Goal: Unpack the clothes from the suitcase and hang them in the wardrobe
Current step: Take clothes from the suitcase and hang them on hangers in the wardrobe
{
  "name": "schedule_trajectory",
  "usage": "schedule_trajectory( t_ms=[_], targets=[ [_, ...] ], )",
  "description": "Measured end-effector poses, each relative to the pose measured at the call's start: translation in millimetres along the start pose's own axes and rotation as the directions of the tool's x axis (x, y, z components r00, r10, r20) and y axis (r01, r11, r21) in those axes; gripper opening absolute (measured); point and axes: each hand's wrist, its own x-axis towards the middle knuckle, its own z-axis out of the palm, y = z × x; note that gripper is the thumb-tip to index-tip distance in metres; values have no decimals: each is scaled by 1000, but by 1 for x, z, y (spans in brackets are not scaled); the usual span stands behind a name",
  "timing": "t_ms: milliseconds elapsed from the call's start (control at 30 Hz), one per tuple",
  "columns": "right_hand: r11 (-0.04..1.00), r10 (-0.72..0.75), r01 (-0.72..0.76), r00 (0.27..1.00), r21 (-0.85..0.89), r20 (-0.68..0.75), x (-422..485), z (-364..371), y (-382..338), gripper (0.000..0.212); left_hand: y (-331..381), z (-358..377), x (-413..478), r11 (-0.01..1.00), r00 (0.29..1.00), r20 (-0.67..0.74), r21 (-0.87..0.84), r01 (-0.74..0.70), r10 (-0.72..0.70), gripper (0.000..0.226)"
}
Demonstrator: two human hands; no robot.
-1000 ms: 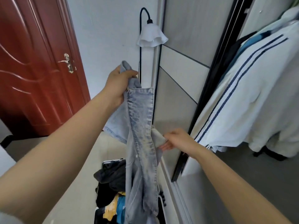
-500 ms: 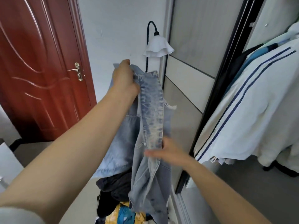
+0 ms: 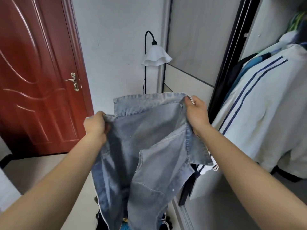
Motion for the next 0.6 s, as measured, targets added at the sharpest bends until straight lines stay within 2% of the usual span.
schedule_trajectory(
  t_ms=[67,167,233,300,333,400,433,467,500,567,600],
  targets=[
    [990,-107,111,993,-92,43,8,7,-17,29,-25,-13,6,982,987,55,122,143,-151,15],
    [947,-226,260,957,-190,183,9,22,-31,28,-59,-33,9,881,914,157,368,298,-375,15],
    [925,-245,309,931,-222,272,3,29,-33,27,-77,-40,8,807,910,143,530,261,-389,26],
    [911,-249,339,907,-237,339,-5,33,-32,27,-88,-43,4,784,931,173,600,159,-321,50],
    [907,-247,346,899,-241,361,-8,33,-31,29,-92,-41,0,807,901,272,577,127,-337,59],
    [907,-237,342,898,-248,372,-10,33,-26,33,-95,-29,-19,852,729,530,505,139,-433,68],
    [909,-227,332,902,-254,367,-10,30,-23,35,-99,-21,-29,861,641,626,497,113,-445,64],
    [909,-220,325,906,-261,362,-9,27,-21,36,-103,-12,-41,870,598,679,488,66,-426,54],
    [905,-214,323,908,-277,360,-7,23,-19,34,-110,-3,-48,888,604,704,460,12,-373,42],
    [876,-209,340,908,-344,364,-3,8,-19,33,-122,19,-57,896,686,686,430,-111,-244,29],
    [850,-211,353,908,-390,361,0,-4,-20,33,-127,31,-58,882,712,663,452,-134,-232,18]
  ],
)
